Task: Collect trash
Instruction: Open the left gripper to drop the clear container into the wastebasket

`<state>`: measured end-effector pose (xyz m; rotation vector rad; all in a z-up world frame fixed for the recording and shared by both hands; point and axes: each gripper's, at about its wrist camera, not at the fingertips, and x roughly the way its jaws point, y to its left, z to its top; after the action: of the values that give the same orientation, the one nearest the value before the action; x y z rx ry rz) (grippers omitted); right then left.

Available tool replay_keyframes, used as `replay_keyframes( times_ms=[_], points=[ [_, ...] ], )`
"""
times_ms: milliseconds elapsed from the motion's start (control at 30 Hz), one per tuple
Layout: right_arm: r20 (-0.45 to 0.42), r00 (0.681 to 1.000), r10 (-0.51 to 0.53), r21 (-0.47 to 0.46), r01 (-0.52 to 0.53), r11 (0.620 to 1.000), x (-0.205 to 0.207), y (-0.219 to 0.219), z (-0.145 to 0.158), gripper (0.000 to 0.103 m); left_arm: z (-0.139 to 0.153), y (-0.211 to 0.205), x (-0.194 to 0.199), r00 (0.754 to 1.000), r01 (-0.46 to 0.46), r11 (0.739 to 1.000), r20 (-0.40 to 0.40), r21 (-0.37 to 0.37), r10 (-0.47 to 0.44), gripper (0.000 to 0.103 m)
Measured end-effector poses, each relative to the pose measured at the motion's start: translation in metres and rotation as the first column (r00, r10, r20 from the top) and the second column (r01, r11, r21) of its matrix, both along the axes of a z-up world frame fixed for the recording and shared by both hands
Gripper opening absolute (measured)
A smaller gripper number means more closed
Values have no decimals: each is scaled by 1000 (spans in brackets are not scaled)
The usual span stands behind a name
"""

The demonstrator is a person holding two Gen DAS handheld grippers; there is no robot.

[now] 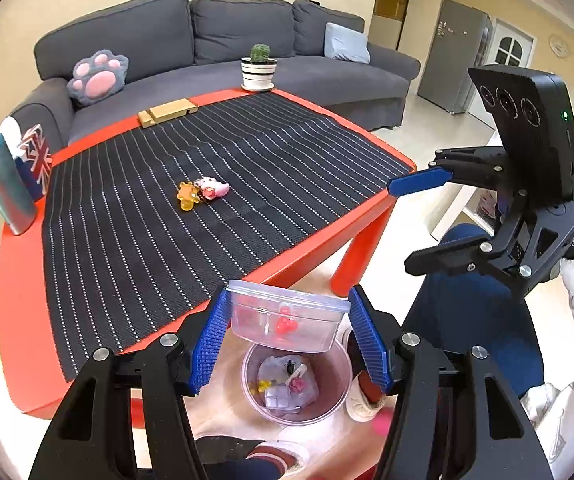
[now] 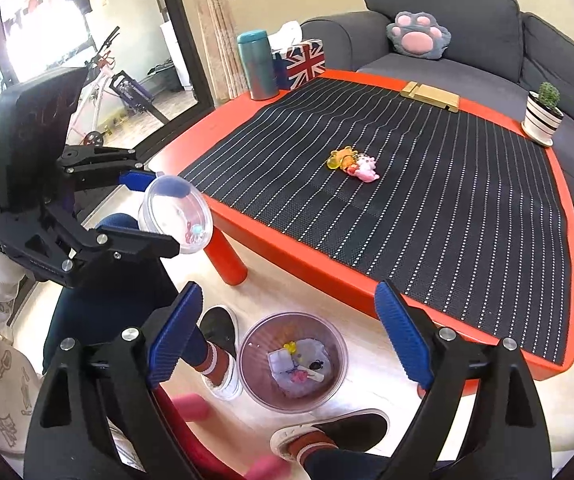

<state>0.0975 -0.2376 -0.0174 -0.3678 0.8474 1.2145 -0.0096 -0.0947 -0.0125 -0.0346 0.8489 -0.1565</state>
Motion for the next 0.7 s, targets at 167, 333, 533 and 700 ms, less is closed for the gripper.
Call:
replay_keyframes(
  times_ms=[167, 333, 533, 700],
  points=[
    [-4, 1000, -25, 9, 25, 1000, 5, -8, 1, 88, 0, -8, 2, 1000, 20, 1000, -3, 1, -20, 59],
    [-4, 999, -37, 16, 37, 999, 8, -14, 4, 88, 0, -13, 5, 999, 33, 999, -6, 1, -33, 59],
    [-4, 999, -50, 26, 50, 998, 11, -18, 7, 88, 3, -13, 6, 1000, 22, 1000, 14, -13, -22, 94],
    [-6, 999, -48, 23, 48, 999, 10, -18, 6, 88, 1, -7, 8, 1000, -11, 1000, 7, -20, 12, 94]
  ],
)
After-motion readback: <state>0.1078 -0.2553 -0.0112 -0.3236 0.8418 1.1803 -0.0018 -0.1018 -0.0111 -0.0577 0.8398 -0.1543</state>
